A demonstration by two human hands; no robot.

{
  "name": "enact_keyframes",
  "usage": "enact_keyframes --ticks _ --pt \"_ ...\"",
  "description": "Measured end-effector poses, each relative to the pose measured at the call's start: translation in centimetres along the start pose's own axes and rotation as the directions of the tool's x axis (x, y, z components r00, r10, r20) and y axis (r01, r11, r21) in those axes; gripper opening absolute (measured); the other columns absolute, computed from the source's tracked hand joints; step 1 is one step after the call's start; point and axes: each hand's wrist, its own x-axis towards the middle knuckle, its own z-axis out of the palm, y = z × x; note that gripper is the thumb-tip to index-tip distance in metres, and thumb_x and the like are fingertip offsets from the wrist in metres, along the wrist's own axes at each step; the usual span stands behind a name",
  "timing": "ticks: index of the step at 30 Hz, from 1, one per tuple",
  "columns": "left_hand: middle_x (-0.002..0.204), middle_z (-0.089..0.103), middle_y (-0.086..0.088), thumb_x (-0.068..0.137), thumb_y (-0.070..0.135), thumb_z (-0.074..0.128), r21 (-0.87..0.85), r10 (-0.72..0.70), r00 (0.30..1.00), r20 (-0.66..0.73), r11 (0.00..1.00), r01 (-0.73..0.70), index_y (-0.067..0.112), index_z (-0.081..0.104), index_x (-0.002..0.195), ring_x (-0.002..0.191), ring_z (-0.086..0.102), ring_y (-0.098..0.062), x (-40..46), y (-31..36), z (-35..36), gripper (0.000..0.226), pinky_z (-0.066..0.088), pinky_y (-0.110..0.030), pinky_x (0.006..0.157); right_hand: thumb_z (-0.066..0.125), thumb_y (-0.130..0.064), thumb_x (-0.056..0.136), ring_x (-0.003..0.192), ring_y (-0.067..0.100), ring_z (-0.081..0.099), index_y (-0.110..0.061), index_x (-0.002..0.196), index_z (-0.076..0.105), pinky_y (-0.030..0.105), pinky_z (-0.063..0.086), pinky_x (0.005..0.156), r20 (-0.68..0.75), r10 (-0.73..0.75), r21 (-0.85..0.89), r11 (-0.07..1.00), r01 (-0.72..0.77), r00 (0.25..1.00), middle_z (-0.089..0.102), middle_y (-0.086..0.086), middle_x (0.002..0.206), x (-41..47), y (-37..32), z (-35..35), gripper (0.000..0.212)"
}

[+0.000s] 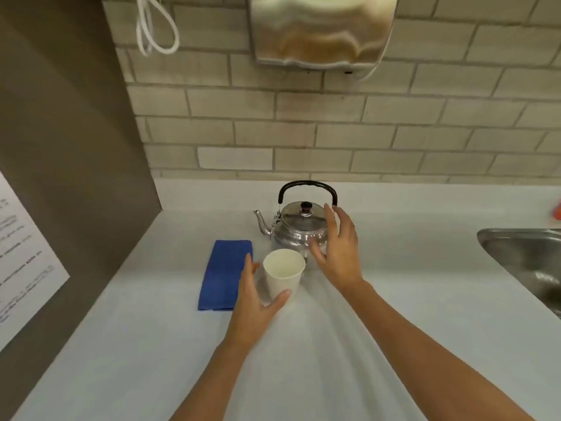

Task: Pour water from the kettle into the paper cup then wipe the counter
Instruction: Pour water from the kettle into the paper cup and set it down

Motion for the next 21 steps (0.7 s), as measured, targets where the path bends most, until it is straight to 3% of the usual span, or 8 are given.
enact_keyframes --ticks 5,9,13,18,21 --pt "0.136 0.041 0.018 0.06 0.051 0.079 0.033 -0.063 0.997 0.034 0.998 0.062 0.042 0.003 0.143 0.124 0.041 -0.002 0.7 -0.5 0.9 0.113 0.034 -0.023 0.095 0.056 -0.038 0.087 0.131 0.036 0.033 -0.016 0.142 0.029 0.054 0.031 0.107 0.066 0.014 -0.082 0.997 -0.009 0.998 0.037 0.02 0.141 6.5 0.5 0.6 0.065" --pt "0.145 0.038 0.014 0.064 0.045 0.077 0.134 -0.048 0.999 0.022 0.99 0.044 0.038 0.006 0.144 0.126 0.042 -0.005 0.8 -0.2 1.3 0.107 0.039 -0.025 0.098 0.05 -0.045 0.09 0.117 0.03 0.045 -0.025 0.138 0.038 0.045 0.041 0.094 0.226 -0.061 -0.103 0.991 0.086 0.972 0.05 0.014 0.126 11.4 0.5 1.2 0.053" --pt "0.142 0.041 0.015 0.066 0.048 0.075 0.199 -0.03 0.999 -0.011 0.979 0.031 0.04 0.01 0.142 0.126 0.044 -0.007 0.7 -0.3 1.6 0.1 0.043 -0.031 0.102 0.048 -0.049 0.089 0.102 0.027 0.057 -0.034 0.127 0.051 0.04 0.05 0.083 0.427 -0.058 -0.038 0.996 0.082 0.902 0.064 0.01 0.108 13.9 1.1 1.8 0.041" --pt "0.139 0.044 0.014 0.07 0.045 0.074 0.225 -0.04 0.999 -0.005 0.973 0.04 0.034 0.015 0.143 0.124 0.045 -0.006 0.8 -0.5 1.6 0.096 0.04 -0.022 0.098 0.058 -0.046 0.084 0.083 0.019 0.064 -0.033 0.112 0.065 0.034 0.052 0.077 0.352 -0.138 0.068 0.99 0.122 0.926 0.075 0.003 0.096 14.4 2.2 2.1 0.032" --pt "0.136 0.047 0.01 0.07 0.042 0.075 0.233 -0.052 0.999 -0.008 0.971 0.052 0.032 0.02 0.142 0.122 0.047 -0.009 0.8 -0.6 1.8 0.091 0.04 -0.021 0.095 0.062 -0.044 0.081 0.065 0.007 0.053 -0.031 0.109 0.067 0.023 0.043 0.068 0.319 -0.185 0.119 0.981 0.155 0.929 0.076 0.002 0.093 14.4 2.4 2.3 0.032"
